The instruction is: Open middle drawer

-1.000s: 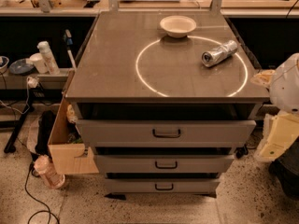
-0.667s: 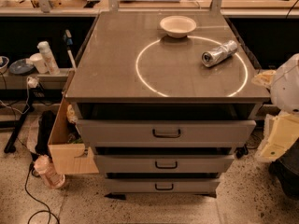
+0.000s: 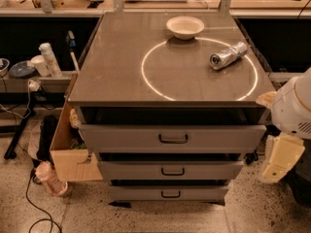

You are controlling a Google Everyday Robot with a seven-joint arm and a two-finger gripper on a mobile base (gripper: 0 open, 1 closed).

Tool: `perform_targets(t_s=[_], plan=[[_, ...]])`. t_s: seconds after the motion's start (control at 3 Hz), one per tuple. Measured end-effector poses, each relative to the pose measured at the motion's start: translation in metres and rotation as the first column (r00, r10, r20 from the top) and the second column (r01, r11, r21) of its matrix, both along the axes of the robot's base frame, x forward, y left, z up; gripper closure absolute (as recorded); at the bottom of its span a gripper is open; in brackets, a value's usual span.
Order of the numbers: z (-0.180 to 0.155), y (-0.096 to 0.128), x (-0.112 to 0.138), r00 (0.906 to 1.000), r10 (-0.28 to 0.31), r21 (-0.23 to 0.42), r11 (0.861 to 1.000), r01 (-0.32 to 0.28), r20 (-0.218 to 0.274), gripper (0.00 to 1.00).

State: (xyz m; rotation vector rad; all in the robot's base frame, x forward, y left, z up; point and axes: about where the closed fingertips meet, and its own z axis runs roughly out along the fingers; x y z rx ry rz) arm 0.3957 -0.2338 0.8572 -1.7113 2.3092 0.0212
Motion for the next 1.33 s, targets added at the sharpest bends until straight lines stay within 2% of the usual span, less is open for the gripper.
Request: perform_targets(t_s=[1.0,1.33], plan=[[-0.055,0.017,-0.015,0.9919,0.059,0.083,0.995,-0.049,-0.113,0.00],[-0.068,0.020,-0.019,0.9889,0.062,0.086,0.995,-0.050,-0.135,0.00]])
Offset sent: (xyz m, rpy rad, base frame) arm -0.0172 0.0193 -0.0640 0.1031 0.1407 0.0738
